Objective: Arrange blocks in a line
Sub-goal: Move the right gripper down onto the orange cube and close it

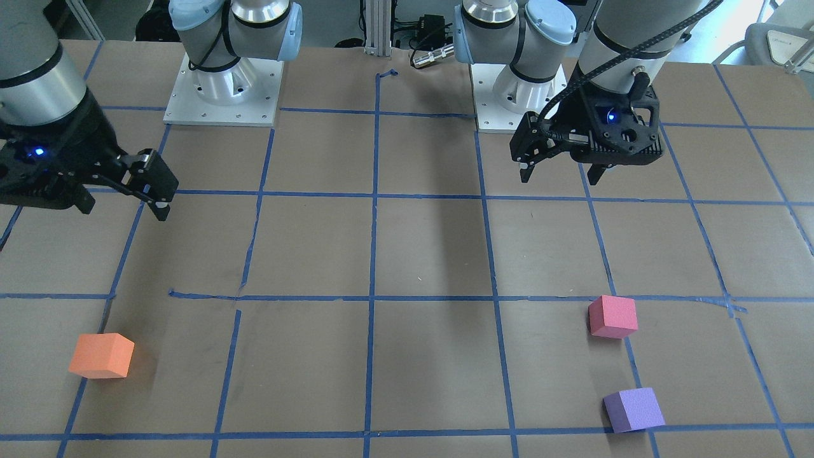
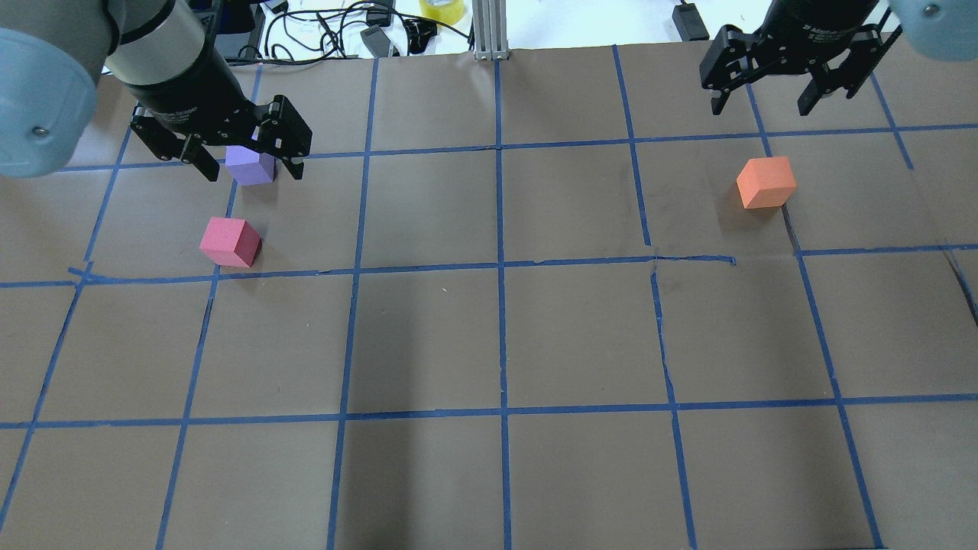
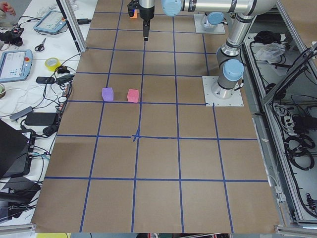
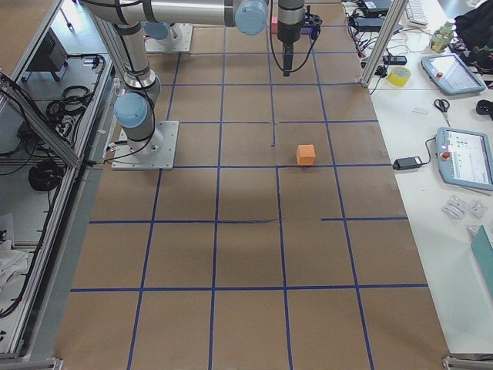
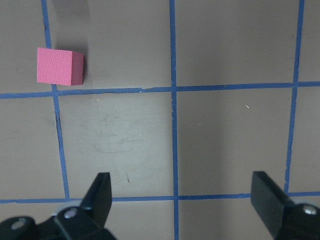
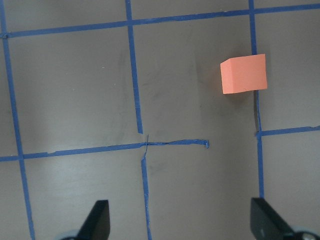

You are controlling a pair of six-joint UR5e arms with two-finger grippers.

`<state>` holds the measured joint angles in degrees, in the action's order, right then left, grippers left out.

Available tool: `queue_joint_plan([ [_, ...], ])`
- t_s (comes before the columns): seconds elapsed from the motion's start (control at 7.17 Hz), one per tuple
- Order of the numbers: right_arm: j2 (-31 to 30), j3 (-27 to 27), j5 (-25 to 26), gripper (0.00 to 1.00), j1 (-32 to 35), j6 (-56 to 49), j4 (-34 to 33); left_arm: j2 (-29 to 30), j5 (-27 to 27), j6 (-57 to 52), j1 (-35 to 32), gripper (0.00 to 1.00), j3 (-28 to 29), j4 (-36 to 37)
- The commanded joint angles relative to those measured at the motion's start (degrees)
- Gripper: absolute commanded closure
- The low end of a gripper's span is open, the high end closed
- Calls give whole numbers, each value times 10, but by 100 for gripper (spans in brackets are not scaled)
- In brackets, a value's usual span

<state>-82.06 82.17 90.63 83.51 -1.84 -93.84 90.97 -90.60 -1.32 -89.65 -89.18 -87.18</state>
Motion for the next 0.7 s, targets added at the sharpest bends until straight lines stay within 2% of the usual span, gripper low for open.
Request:
queue_joint_plan([
  [0.0, 40, -10, -2, 0, -50, -83, -4, 1, 3, 0, 0, 0, 0, 0],
  [0.56, 129, -1, 14, 1, -127, -219, -54, 3, 4, -1, 0, 0, 0, 0],
])
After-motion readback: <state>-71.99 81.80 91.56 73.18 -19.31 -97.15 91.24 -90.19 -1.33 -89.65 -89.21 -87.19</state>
